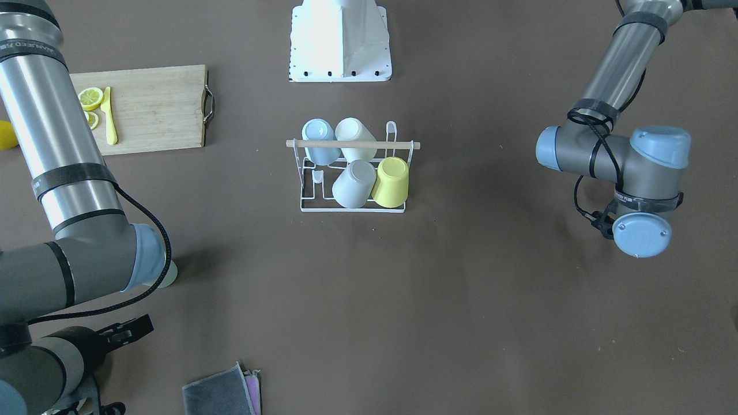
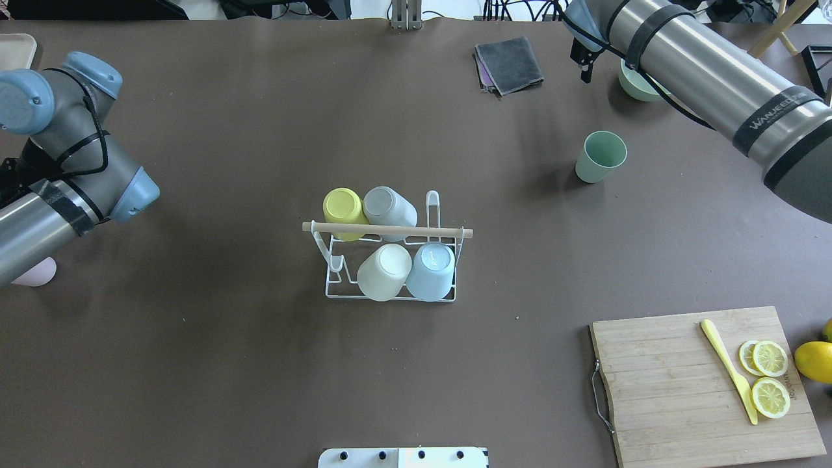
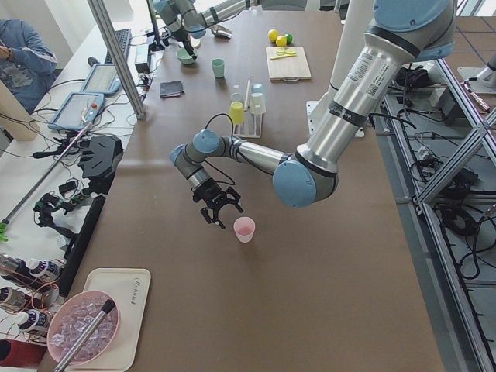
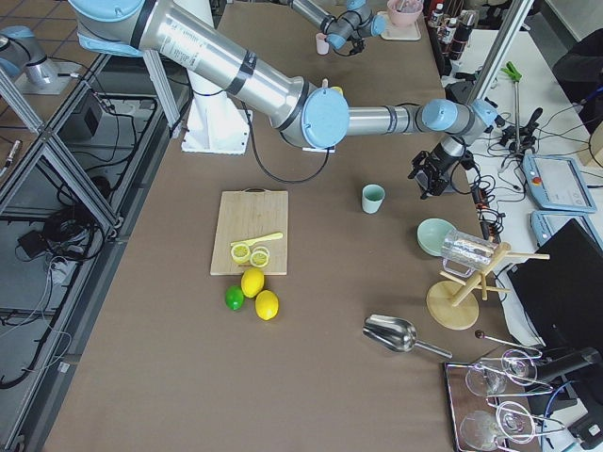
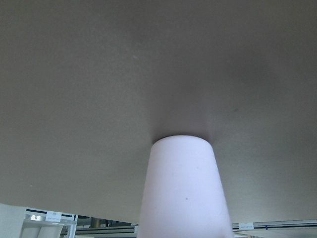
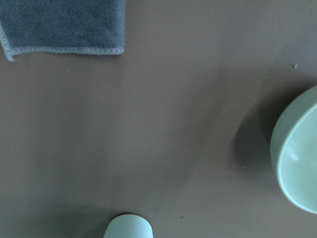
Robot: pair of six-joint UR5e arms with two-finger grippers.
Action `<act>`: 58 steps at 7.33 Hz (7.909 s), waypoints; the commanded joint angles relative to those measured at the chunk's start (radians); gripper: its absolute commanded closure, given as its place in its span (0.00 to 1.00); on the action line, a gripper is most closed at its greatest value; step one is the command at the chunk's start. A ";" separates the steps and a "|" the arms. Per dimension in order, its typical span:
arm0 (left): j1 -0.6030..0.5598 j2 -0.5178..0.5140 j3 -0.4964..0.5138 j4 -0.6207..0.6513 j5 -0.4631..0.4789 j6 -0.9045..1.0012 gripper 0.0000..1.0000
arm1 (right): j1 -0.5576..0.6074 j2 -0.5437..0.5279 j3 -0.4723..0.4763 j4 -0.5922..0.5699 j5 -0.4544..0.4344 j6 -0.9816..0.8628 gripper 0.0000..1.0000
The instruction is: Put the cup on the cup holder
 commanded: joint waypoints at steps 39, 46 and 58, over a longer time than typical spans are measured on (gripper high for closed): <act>0.616 0.547 -0.810 -2.184 0.585 -1.062 0.60 | -0.070 -0.308 0.656 0.299 -0.001 0.241 1.00; 0.845 0.315 -0.603 -2.236 1.108 -0.924 0.59 | -0.160 -0.537 0.664 1.444 -0.129 0.733 1.00; 0.831 0.237 -0.471 -2.319 1.148 -0.965 0.58 | -0.328 -0.498 0.633 2.158 -0.370 1.017 1.00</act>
